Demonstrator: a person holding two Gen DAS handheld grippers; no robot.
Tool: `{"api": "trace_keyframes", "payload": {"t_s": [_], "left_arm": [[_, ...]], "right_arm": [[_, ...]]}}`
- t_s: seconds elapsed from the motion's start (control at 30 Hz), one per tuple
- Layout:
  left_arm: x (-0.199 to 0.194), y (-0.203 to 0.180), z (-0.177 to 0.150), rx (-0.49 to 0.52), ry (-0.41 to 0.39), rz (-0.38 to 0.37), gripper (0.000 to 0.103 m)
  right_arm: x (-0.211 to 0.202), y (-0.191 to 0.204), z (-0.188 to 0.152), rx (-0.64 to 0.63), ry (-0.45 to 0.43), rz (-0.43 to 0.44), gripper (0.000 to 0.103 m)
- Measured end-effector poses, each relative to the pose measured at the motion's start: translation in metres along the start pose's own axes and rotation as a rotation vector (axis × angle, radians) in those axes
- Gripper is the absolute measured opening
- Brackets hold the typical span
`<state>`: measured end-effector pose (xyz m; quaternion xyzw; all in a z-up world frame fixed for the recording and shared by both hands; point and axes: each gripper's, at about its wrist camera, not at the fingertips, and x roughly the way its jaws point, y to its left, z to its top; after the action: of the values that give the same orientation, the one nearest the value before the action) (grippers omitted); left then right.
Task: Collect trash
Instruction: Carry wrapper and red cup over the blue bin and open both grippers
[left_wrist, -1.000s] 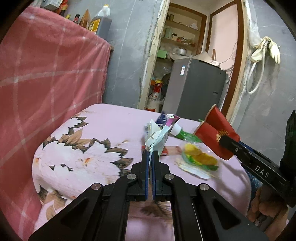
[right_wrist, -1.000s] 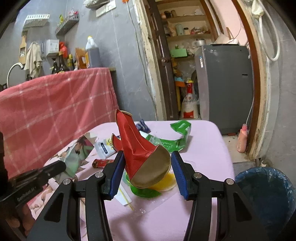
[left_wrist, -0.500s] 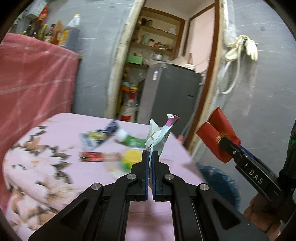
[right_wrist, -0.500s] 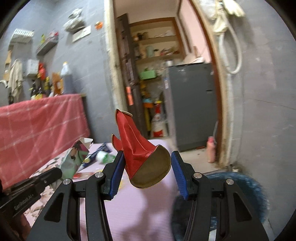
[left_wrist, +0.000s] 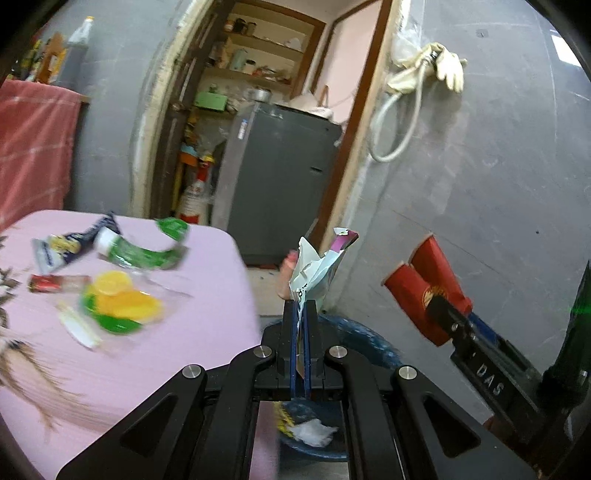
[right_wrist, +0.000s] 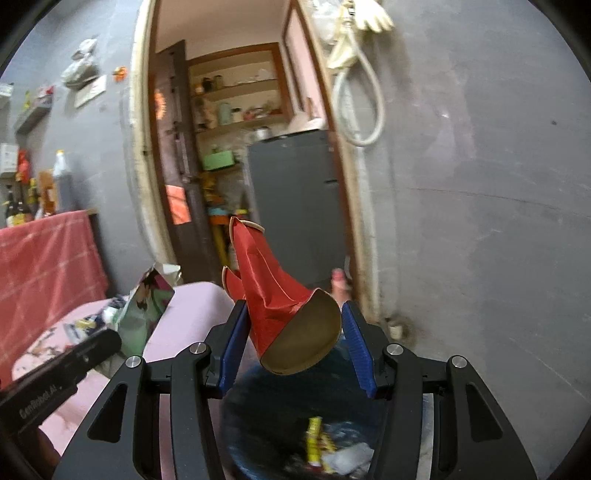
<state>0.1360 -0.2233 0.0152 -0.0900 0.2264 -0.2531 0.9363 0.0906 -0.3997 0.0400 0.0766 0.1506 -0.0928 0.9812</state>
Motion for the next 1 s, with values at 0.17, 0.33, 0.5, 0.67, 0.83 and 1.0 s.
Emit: {"api": "trace_keyframes", "payload": {"t_s": [0.17, 0.33, 0.5, 0.67, 0.83, 1.0], "left_arm": [[0.025, -0.02, -0.01, -0.021, 0.067, -0.034, 0.001], [0.049, -0.03, -0.019, 0.002, 0.131, -0.021, 0.001], [0.064, -0.035, -0.028, 0.035, 0.179, -0.01, 0.001], [0.071, -0.034, -0.035, 0.026, 0.204, -0.006, 0.003], [0.076, -0.031, -0.035, 0.025, 0.219, -0.01, 0.007], [0.07, -0.029, -0.034, 0.022, 0.192, -0.015, 0.013]], "right_arm": [[0.006, -0.025, -0.015, 0.02, 0.061, -0.056, 0.049], [0.018, -0.041, -0.025, 0.054, 0.122, -0.081, 0.049], [0.026, -0.049, -0.026, 0.072, 0.153, -0.093, 0.05], [0.03, -0.053, -0.029, 0.084, 0.181, -0.102, 0.05], [0.035, -0.057, -0.032, 0.09, 0.211, -0.101, 0.052], [0.039, -0.061, -0.033, 0.105, 0.237, -0.087, 0.054]]}}
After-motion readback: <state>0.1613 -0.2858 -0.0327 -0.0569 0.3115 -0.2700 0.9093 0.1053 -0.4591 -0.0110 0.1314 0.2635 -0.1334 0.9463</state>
